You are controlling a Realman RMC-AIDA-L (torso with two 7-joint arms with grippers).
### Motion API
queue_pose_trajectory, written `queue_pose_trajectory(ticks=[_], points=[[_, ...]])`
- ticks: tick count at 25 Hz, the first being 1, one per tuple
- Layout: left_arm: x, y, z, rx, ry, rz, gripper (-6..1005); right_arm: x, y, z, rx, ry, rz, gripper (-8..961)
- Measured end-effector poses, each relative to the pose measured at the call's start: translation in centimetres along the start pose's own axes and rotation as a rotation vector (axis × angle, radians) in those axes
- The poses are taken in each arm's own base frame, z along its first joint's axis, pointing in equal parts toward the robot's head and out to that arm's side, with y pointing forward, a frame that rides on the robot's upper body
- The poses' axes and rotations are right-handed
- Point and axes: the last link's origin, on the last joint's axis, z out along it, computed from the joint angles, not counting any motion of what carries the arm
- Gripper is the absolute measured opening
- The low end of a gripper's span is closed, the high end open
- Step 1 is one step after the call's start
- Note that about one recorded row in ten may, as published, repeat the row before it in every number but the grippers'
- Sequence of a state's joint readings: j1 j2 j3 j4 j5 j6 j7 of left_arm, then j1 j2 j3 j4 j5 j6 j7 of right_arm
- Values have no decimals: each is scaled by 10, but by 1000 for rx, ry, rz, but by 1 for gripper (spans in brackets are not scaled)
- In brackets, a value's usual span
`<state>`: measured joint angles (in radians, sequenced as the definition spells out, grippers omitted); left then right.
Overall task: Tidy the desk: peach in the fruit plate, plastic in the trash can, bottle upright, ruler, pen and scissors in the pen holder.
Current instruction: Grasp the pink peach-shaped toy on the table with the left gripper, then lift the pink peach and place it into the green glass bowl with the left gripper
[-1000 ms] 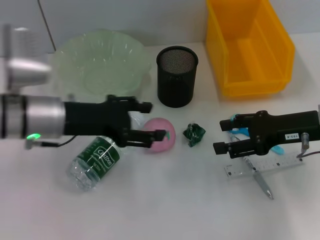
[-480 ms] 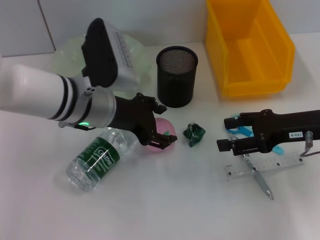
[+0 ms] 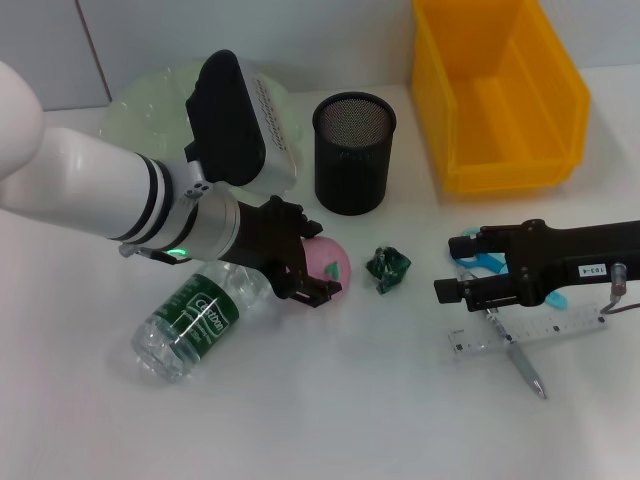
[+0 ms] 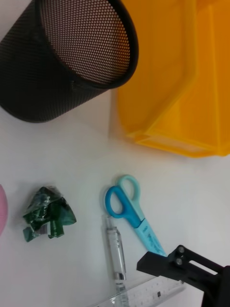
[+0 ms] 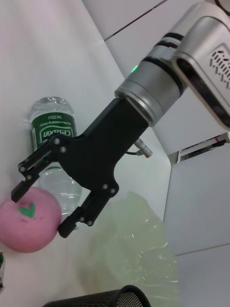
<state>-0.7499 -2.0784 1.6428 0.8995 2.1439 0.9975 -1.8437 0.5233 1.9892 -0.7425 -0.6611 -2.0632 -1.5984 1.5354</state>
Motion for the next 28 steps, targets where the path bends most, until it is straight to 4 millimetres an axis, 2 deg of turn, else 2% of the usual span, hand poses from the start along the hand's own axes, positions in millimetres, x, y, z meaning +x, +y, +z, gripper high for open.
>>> queue_pose_trajectory(ticks=[15, 22, 23, 27, 28], points=[[-4, 4, 7, 21, 1, 3, 745, -1, 0, 0, -1, 0, -2, 814], [3, 5, 4, 13, 47, -16, 585, 0, 0, -1, 4, 0, -7, 813], [11, 0, -14, 31, 165, -96, 562, 0, 0, -1, 4, 0, -8, 813], [12, -6, -25, 46, 229, -145, 414, 0, 0, -1, 4, 0, -10, 813], [11, -14, -40, 67, 327, -219, 377, 0, 0, -1, 4, 0, -11, 813]])
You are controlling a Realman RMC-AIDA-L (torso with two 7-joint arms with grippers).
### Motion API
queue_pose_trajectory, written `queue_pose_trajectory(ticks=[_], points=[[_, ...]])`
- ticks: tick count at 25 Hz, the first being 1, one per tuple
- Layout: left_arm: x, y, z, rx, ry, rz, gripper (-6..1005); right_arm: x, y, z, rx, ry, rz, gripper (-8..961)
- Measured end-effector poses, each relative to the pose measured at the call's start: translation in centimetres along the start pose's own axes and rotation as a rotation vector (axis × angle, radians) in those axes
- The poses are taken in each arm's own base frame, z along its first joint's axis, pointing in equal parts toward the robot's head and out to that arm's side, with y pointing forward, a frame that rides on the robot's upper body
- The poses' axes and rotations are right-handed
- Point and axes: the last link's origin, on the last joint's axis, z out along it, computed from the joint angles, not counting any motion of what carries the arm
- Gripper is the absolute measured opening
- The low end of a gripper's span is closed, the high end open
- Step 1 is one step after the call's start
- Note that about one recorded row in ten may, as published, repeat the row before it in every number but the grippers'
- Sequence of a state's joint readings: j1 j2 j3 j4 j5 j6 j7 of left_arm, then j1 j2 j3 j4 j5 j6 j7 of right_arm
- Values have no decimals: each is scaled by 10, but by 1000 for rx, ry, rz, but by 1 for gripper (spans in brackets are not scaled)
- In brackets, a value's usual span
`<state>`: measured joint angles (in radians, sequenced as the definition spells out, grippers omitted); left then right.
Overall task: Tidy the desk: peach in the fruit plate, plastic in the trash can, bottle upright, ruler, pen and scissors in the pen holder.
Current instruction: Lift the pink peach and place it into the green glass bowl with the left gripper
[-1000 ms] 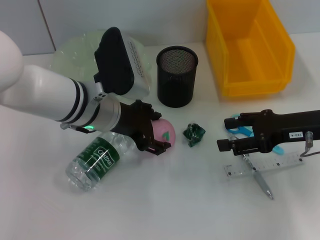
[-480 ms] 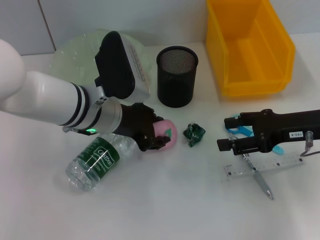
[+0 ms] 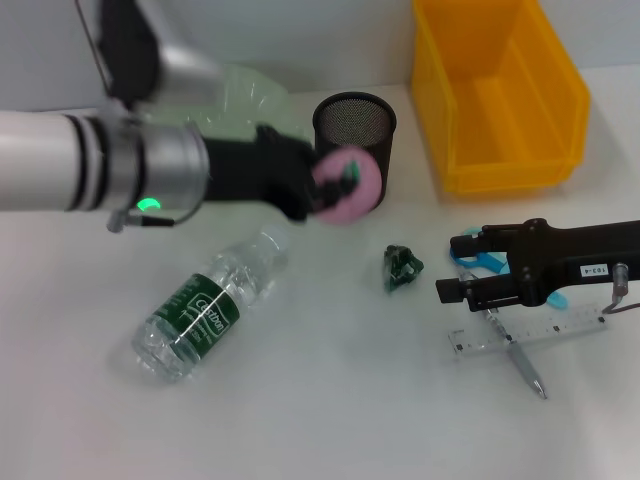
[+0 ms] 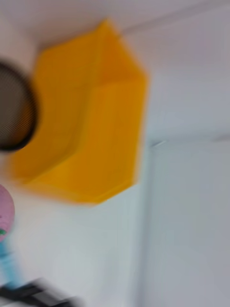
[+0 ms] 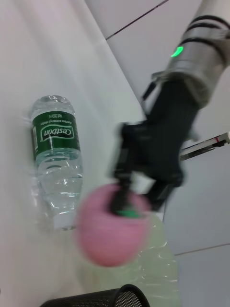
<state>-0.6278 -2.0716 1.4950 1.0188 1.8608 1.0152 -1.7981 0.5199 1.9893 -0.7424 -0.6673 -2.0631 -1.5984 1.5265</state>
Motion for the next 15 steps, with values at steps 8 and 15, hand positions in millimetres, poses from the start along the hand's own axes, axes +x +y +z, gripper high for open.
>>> queue_pose_trajectory(ticks=[8, 15], points=[[-21, -42, -42, 188, 398, -324, 276, 0, 0, 0, 1, 0, -4, 812], [-60, -59, -49, 386, 554, -402, 247, -1, 0, 0, 2, -3, -6, 812]])
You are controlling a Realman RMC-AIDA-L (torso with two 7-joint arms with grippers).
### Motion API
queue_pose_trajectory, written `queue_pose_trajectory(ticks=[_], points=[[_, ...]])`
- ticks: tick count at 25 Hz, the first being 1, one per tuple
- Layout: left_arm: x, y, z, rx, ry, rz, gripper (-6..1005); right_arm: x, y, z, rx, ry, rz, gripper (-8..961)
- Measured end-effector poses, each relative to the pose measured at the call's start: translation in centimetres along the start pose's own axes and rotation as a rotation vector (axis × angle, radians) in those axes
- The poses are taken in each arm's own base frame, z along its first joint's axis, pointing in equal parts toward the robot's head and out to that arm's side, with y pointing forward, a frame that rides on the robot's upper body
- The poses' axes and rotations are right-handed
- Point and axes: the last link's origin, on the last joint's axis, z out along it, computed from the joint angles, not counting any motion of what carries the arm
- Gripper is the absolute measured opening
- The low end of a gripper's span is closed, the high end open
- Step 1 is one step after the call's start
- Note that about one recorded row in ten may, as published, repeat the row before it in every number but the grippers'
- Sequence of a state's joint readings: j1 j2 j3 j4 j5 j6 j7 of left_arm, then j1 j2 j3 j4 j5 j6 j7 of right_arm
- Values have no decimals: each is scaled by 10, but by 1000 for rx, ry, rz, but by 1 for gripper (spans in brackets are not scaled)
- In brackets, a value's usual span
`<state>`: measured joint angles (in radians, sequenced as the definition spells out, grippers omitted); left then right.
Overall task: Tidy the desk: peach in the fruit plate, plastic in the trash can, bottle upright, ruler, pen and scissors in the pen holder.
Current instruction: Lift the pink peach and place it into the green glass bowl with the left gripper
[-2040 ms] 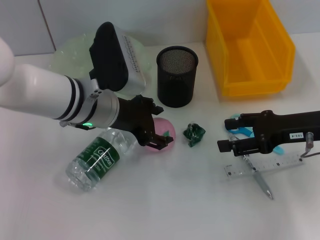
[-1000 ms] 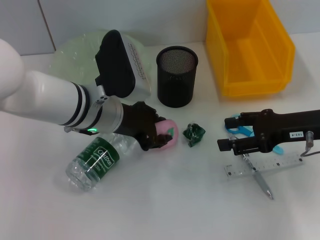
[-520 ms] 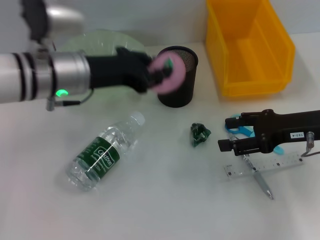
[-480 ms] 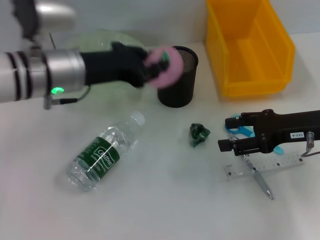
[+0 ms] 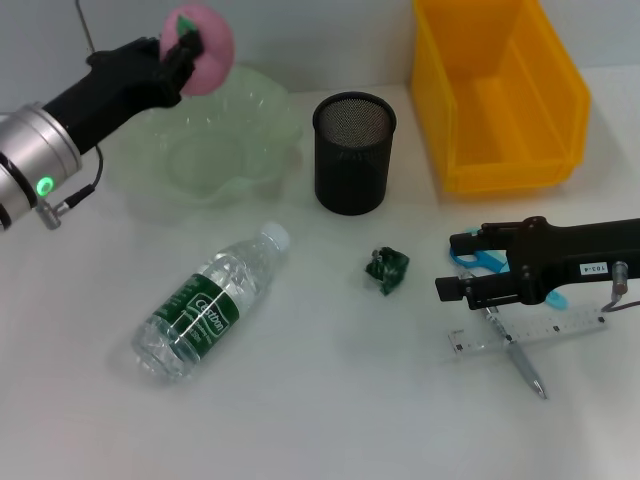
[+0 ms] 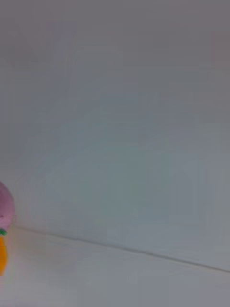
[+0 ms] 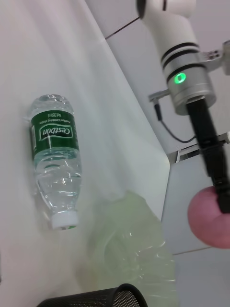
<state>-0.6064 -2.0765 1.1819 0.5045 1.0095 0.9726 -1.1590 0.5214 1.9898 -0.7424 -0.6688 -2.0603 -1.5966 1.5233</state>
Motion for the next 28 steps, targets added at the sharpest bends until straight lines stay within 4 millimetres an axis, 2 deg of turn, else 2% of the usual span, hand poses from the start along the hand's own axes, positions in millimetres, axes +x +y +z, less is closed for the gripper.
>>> queue_pose_trajectory(ticks=[2, 3, 4, 8, 18, 21, 28], points=[[-12, -1, -2, 36, 8, 114, 239, 0, 0, 0, 0, -1, 0, 811], [-12, -1, -2, 36, 8, 114, 235, 0, 0, 1, -2, -3, 1, 811], [-23, 0, -1, 52, -13, 212, 231, 0, 0, 1, -2, -3, 1, 811], [-39, -3, 1, 103, -78, 311, 185, 1, 1, 2, -4, -4, 3, 811], [-47, -11, -1, 154, -141, 311, 107, 1, 2, 2, -5, -5, 4, 810], [-49, -13, -1, 170, -155, 296, 260, 1, 2, 3, -5, -5, 4, 810], [-48, -15, 2, 187, -168, 282, 408, 0, 1, 4, 2, -6, 2, 809]])
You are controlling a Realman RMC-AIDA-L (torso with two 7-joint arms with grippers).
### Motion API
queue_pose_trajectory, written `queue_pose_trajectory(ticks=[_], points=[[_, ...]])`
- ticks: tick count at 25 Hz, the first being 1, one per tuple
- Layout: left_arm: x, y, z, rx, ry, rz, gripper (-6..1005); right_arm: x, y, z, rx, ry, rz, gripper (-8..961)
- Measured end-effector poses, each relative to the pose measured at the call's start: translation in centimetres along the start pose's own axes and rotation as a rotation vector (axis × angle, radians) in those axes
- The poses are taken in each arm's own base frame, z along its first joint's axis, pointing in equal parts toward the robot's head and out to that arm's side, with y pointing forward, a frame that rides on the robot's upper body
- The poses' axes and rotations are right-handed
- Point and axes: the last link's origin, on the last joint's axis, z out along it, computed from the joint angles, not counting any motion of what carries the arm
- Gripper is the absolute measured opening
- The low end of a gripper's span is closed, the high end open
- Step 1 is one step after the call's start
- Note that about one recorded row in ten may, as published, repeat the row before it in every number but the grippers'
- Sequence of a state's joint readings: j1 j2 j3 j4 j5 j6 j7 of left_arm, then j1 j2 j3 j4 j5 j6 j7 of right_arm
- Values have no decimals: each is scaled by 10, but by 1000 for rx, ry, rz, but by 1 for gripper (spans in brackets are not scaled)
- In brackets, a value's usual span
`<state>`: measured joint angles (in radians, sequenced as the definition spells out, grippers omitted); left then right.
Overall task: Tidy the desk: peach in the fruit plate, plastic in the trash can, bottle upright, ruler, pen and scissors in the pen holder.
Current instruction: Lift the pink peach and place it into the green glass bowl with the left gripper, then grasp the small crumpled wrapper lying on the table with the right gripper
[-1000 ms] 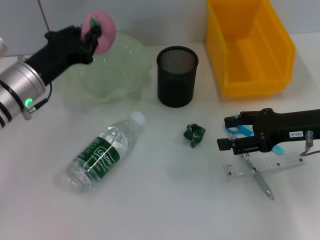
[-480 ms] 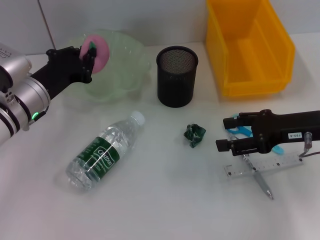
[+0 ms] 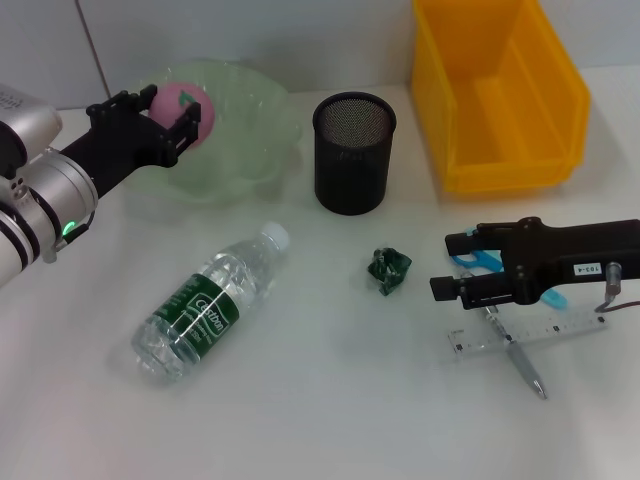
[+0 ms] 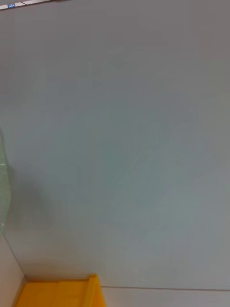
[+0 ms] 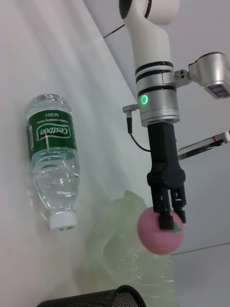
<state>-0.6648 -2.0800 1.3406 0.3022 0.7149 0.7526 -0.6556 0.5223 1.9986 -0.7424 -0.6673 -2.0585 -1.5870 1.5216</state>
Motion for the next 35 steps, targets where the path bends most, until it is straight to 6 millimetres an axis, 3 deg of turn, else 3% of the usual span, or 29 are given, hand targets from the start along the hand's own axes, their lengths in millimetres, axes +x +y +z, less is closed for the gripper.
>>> queue_pose_trajectory(ticks=[4, 11, 14, 15, 19, 20, 24, 30, 35], points=[[1, 0, 0, 0, 2, 1, 493, 0, 0, 0, 0, 0, 0, 809], [8, 1, 0, -27, 34, -84, 757, -1, -1, 0, 2, 0, -3, 808], [17, 8, -5, -120, 75, -165, 811, -1, -1, 0, 4, 0, -3, 808], [26, 16, -13, -224, 103, -217, 829, -1, -1, 0, 5, 1, -3, 808], [39, 26, -29, -389, 111, -264, 827, -1, -1, 0, 6, 1, -3, 808], [46, 34, -41, -512, 86, -285, 826, -1, -1, -1, 6, 1, -3, 808], [46, 38, -54, -621, 22, -299, 824, -1, -1, -1, 6, 2, -3, 807], [29, 45, -81, -790, -155, -226, 820, 0, -2, -4, 7, 5, -5, 807], [11, 61, -86, -829, -288, -61, 817, -1, -2, -6, 8, 9, -5, 806]])
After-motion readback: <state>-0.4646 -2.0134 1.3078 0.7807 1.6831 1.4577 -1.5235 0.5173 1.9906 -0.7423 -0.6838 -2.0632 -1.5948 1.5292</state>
